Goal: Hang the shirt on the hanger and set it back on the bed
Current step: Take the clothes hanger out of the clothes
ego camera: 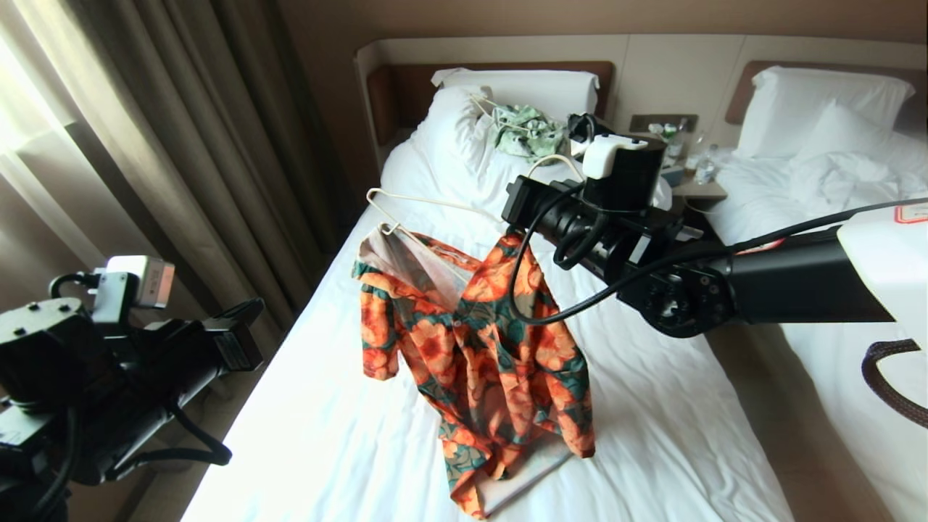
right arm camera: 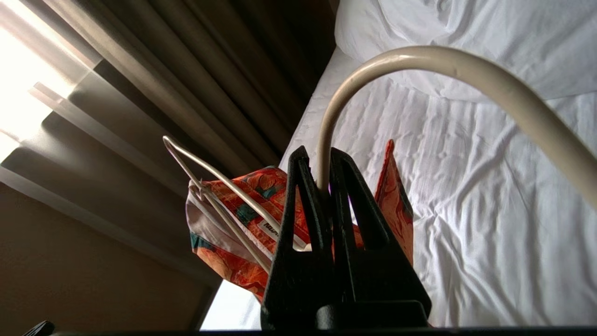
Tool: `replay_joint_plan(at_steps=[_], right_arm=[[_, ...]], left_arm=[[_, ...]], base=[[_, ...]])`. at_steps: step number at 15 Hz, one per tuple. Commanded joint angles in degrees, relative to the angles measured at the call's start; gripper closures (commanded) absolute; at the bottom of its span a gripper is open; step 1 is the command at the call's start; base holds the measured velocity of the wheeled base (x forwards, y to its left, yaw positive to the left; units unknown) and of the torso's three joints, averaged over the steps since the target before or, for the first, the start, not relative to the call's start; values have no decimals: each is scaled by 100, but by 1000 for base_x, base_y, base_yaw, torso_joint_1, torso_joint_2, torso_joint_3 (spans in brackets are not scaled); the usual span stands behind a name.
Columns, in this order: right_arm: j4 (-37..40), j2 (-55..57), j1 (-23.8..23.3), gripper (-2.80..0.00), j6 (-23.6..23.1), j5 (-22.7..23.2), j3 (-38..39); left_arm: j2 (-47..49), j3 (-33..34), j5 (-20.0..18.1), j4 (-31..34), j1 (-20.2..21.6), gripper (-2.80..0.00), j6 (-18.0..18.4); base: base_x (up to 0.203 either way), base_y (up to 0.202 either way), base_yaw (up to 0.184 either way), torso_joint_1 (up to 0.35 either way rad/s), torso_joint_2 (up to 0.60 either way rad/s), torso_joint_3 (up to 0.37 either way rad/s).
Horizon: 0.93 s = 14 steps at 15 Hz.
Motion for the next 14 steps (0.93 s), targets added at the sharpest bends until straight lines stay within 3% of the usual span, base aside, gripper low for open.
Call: replay_joint_plan(at_steps=[1, 5, 7, 9, 11, 12, 14], right_arm=[[-19, -287, 36, 0, 11, 1, 159], [26, -322, 37, 0, -343, 19, 319], [179, -331, 37, 0, -707, 103, 318], [301, -443, 37, 0, -1025, 512, 301], [409, -490, 21, 0, -1252, 607, 203], [521, -502, -12, 0, -1261, 615, 115], [686, -592, -107, 0, -1261, 676, 55]], left_arm=[[4, -25, 1, -35, -19, 0, 3], [25, -195, 51, 45, -270, 0, 43], [100, -447, 501, 338, -883, 0, 75], [416, -866, 1007, 558, -1587, 0, 399], [910, -1200, 1140, 605, -1896, 0, 598], [1162, -1292, 1153, 590, -1963, -280, 632], [1597, -1391, 1133, 386, -2035, -280, 738]], base=[[0, 0, 0, 0, 0, 0], [0, 0, 0, 0, 0, 0], [0, 0, 0, 0, 0, 0], [0, 0, 0, 0, 0, 0], [0, 0, 0, 0, 0, 0], [0, 0, 0, 0, 0, 0], [0, 0, 0, 0, 0, 0]])
